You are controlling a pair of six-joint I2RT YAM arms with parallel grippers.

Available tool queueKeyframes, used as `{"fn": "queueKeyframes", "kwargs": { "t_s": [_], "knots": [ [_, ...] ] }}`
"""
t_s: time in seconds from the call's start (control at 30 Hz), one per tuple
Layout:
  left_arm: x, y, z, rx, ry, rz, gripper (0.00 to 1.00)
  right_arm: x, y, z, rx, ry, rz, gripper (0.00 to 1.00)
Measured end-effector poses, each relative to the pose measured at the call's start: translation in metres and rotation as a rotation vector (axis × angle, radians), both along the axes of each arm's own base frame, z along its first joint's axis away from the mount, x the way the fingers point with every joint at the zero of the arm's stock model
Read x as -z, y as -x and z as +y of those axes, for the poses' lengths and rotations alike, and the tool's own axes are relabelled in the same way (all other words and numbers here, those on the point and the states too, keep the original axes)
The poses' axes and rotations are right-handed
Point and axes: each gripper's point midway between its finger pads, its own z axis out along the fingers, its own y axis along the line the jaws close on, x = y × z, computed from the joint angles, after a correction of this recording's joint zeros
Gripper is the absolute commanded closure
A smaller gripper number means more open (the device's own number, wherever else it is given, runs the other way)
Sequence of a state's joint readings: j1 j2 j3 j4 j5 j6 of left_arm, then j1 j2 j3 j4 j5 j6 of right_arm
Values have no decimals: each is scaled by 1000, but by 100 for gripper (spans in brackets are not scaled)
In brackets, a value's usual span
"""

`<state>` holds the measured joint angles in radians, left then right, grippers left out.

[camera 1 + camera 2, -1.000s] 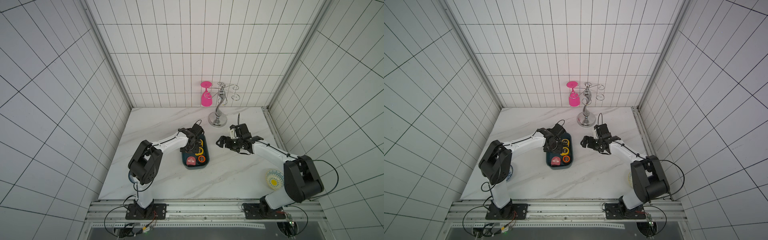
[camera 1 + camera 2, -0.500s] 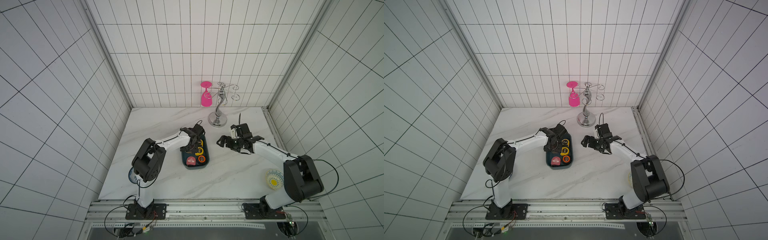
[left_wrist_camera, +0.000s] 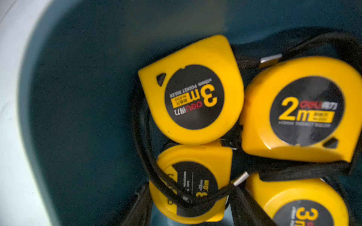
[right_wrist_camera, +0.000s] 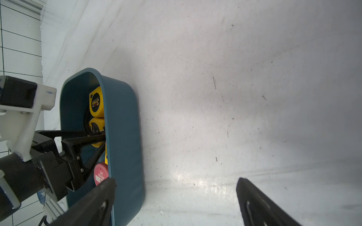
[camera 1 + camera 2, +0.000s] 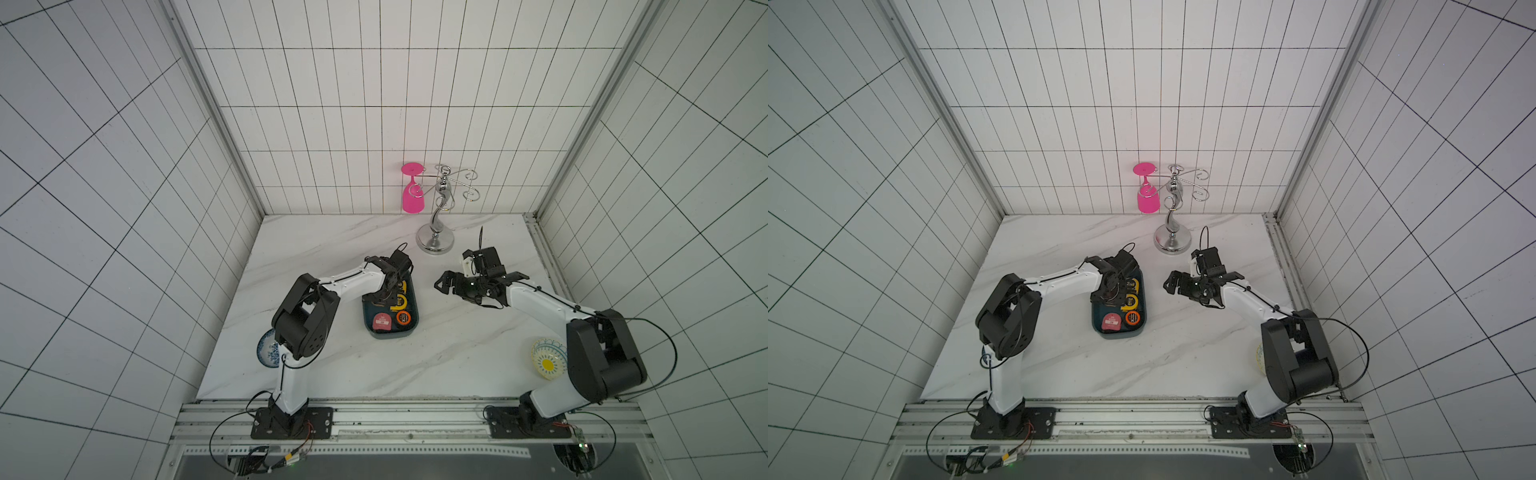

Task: Take the tape measure out of the storage box
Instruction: Pick up the tape measure from the storage box.

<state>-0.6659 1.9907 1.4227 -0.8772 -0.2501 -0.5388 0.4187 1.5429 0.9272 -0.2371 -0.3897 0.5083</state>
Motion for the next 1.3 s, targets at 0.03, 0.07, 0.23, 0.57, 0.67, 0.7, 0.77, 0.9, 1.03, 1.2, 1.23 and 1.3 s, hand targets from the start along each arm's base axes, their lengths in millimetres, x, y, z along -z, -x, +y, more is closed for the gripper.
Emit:
{"fn": "queueKeyframes", "kwargs": {
  "t_s": [0.03, 0.07, 0.23, 0.57, 0.67, 0.7, 0.77, 0.9, 1.03, 1.2, 1.23, 1.3],
  "knots": [
    [0, 0, 0, 0, 0, -1, 35, 0, 0, 0, 1, 0, -1, 0],
    [0, 0, 0, 0, 0, -2, 35, 0, 0, 0, 1, 0, -1, 0],
    [0, -2, 0, 3, -5, -9, 32, 1, -1, 1, -3, -7, 2, 1],
    [7, -8, -1, 18, -24, -5, 34, 5, 0, 2, -6, -9, 15, 1],
    [11, -9, -1, 19, -28, 1, 36, 5, 0, 2, -5, -10, 15, 1],
    [11, -9, -2, 20, -28, 1, 38, 5, 0, 3, -5, -10, 15, 1],
    [11, -9, -2, 20, -27, 0, 44, 6, 0, 2, -5, -10, 15, 1],
    [11, -10, 0, 17, -28, 0, 59, 6, 1, 2, -5, -10, 17, 1],
    [11, -10, 0, 17, -28, 0, 77, 6, 1, 2, -5, -10, 17, 2],
    [7, -7, 1, 11, -20, 3, 94, 6, 1, 3, -6, -13, 18, 2],
    [4, -6, 1, 9, -15, 3, 96, 6, 1, 3, -8, -15, 19, 2],
    [-4, -4, 1, 4, -3, -3, 99, 6, 1, 3, -10, -17, 19, 2]
  ]
}}
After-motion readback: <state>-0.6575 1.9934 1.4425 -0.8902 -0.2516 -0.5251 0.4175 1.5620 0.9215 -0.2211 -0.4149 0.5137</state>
